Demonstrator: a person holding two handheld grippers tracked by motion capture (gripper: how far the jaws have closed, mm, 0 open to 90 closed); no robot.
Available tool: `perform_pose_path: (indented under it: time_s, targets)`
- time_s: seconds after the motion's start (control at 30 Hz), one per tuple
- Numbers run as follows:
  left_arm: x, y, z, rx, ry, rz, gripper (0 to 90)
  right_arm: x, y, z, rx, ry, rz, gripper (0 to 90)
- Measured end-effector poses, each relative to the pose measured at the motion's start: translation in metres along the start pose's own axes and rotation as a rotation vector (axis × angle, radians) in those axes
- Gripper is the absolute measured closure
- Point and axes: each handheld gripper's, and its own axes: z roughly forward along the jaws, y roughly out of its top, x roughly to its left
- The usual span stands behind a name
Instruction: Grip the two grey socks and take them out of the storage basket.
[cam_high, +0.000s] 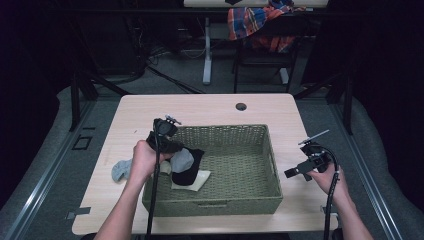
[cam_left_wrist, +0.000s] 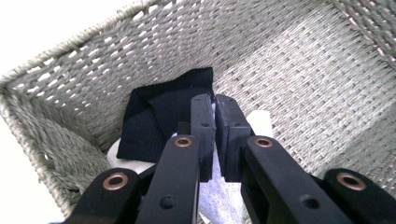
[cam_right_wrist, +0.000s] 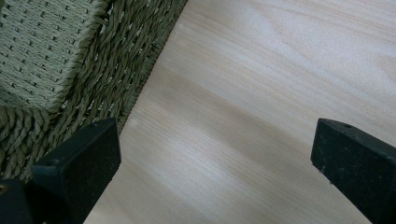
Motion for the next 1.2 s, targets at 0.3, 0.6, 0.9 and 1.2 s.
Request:
perform_pose_path:
  time_s: [0.3,0.6,0.9,1.2]
  targets:
    - [0.001,0.010,-0.014,-0.022,0.002,0.009,87.2,-0.001,0.000,0.000,0.005,0.004,-0.005,1.3]
    - [0.006,0.023,-0.031,-0.042,0.022,0.020,87.2,-0.001,0.000,0.000,0.002,0.014,-0.003,1.2]
    - [0.013,0.036,-0.047,-0.061,0.041,0.020,87.2,-0.002,0.001,-0.001,0.023,0.008,-0.019,1.2]
    - [0.024,0.041,-0.064,-0.082,0.074,0.003,87.2,-0.003,0.001,-0.001,0.023,0.006,-0.017,1.2]
